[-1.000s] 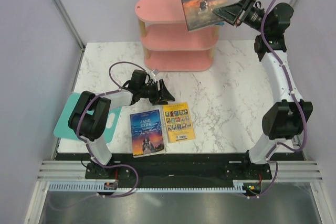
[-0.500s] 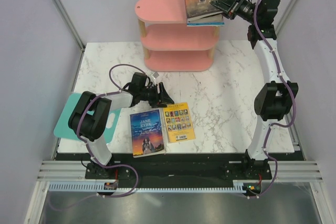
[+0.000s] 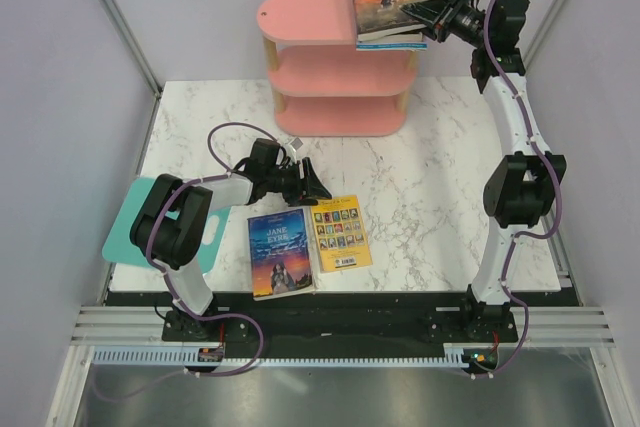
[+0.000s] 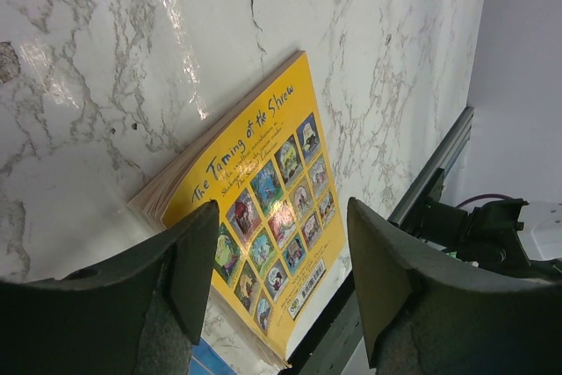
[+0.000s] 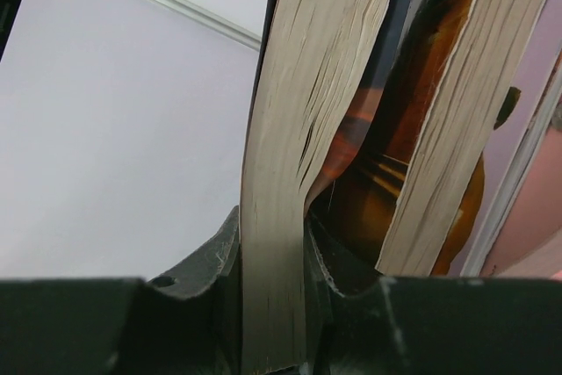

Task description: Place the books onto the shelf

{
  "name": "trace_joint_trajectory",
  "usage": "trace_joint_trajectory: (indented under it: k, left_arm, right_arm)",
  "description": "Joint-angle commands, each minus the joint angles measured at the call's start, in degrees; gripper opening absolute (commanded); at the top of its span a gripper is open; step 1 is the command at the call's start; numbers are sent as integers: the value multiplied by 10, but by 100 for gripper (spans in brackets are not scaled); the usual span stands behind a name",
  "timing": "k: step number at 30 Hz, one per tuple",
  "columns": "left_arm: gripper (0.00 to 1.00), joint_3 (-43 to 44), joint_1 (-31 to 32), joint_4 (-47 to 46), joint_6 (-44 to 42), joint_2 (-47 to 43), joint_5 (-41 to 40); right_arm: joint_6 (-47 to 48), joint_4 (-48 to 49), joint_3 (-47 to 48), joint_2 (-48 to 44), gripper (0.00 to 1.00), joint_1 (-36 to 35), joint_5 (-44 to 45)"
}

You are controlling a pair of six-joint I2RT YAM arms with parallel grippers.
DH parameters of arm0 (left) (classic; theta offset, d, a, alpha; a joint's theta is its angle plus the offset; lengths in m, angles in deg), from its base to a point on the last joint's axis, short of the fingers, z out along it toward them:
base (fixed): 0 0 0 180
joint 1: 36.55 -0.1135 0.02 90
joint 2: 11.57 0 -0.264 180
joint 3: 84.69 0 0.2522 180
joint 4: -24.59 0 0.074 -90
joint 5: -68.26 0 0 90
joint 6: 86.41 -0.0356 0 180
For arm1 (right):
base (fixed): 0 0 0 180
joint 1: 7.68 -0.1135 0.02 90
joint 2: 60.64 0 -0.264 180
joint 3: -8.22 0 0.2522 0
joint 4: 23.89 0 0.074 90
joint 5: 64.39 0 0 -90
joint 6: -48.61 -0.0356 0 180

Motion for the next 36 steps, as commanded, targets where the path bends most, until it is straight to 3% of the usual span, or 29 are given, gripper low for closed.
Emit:
trace_joint_trajectory:
  k: [1, 5, 22, 36]
  left_arm:
    - [66, 1, 2, -10, -24, -16, -2]
    - [66, -1, 1, -10, -25, -16, -2]
    - [66, -4, 1, -10, -25, -18, -5]
    - [66, -12, 1, -13, -26, -21, -7]
  right_arm:
    - [-10, 79, 36, -14, 31, 10, 11]
    - [13, 21, 61, -8, 42, 12, 6]
    - [36, -10, 20, -31, 53, 16, -6]
    - [142, -142, -3, -87, 59, 21, 0]
